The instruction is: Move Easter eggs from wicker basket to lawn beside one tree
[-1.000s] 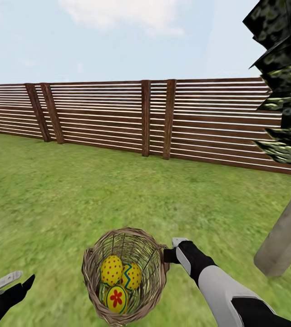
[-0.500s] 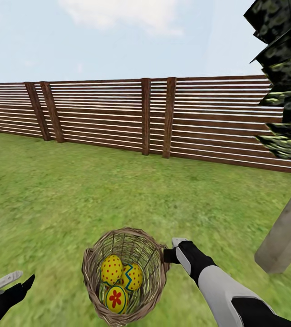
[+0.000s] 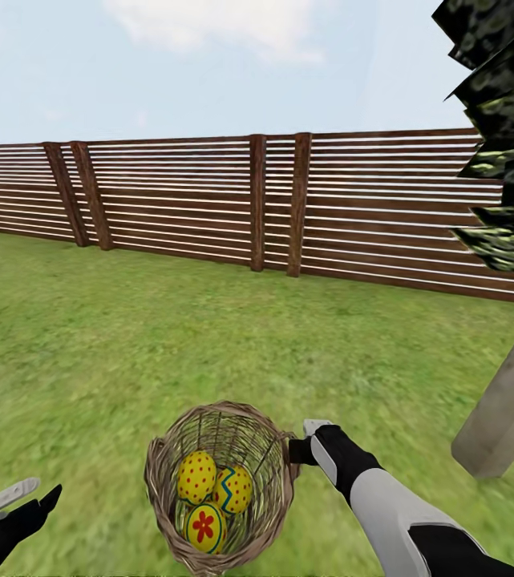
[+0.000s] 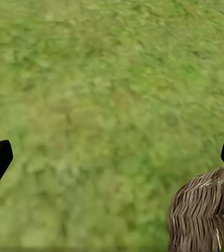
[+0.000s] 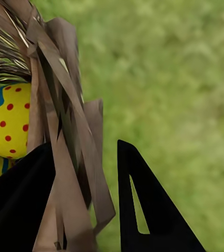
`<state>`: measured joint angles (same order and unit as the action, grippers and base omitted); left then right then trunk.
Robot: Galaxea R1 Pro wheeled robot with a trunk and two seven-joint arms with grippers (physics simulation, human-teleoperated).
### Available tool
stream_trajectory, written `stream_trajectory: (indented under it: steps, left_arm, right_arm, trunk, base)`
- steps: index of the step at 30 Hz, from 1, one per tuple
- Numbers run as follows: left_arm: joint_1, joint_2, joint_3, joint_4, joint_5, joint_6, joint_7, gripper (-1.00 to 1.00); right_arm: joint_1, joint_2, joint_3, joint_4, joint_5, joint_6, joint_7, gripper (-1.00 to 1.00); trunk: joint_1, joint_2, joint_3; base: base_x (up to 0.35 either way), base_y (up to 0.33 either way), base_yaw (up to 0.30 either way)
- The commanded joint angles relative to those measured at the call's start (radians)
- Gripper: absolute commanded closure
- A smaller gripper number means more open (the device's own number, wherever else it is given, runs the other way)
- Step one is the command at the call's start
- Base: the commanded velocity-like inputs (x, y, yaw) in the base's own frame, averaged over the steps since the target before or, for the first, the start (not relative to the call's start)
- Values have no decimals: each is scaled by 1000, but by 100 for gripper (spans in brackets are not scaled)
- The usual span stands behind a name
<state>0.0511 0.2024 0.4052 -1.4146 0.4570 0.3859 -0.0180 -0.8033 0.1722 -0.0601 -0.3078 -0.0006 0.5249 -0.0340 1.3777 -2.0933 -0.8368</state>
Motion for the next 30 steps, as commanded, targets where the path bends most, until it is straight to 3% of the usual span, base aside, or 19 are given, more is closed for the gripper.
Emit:
stream_trajectory:
  steps: [1, 30]
  left_arm:
    - [0, 0, 1, -1, 6, 6, -2, -100]
    - [0, 0, 1, -1, 6, 5, -2, -100]
  right_arm:
    - [-1, 1, -9, -2, -10, 4, -3, 100]
    - [-1, 1, -9, 4, -9, 3, -3, 100]
  trunk:
    - [4, -8, -4]
    - [115, -211, -95]
  base:
    - [0, 0, 0]
    - [0, 0, 0]
